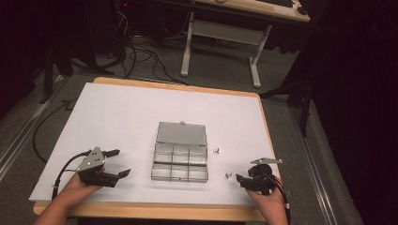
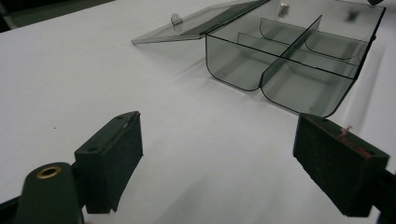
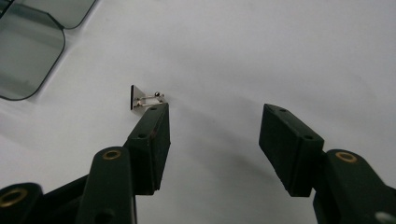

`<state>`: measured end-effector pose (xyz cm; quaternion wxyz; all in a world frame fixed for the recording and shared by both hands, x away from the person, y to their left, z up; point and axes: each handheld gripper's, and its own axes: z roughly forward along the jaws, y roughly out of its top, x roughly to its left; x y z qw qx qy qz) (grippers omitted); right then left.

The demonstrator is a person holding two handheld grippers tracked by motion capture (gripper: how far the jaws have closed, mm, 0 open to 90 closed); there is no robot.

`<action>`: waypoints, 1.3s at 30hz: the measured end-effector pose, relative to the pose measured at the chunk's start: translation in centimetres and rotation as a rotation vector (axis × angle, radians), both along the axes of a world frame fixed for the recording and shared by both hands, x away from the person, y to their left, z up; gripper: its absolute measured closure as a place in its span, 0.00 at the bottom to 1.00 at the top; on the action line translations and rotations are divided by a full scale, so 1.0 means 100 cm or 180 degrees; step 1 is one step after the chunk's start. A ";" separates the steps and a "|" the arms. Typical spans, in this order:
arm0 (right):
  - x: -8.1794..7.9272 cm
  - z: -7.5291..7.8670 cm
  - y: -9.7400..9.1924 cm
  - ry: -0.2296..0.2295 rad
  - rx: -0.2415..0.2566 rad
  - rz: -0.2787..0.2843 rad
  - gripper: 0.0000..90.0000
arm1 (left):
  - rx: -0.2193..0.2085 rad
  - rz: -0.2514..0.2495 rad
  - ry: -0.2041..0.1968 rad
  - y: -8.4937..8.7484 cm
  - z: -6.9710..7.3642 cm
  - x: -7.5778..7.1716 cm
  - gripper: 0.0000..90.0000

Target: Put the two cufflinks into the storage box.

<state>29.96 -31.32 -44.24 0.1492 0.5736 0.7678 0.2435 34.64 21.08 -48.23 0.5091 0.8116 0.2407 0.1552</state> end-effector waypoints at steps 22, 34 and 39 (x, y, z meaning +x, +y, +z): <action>0.008 0.003 0.019 0.0580 -0.0369 0.0397 0.47 | -0.0002 -0.0007 0.0010 0.000 0.000 0.000 0.18; 0.013 0.012 0.035 0.0803 -0.0437 0.0591 0.56 | 0.0002 -0.0012 0.0005 0.000 0.000 0.000 0.18; 0.015 0.018 0.044 0.0833 -0.0512 0.0707 0.64 | -0.0002 -0.0019 0.0009 0.000 0.000 0.000 0.18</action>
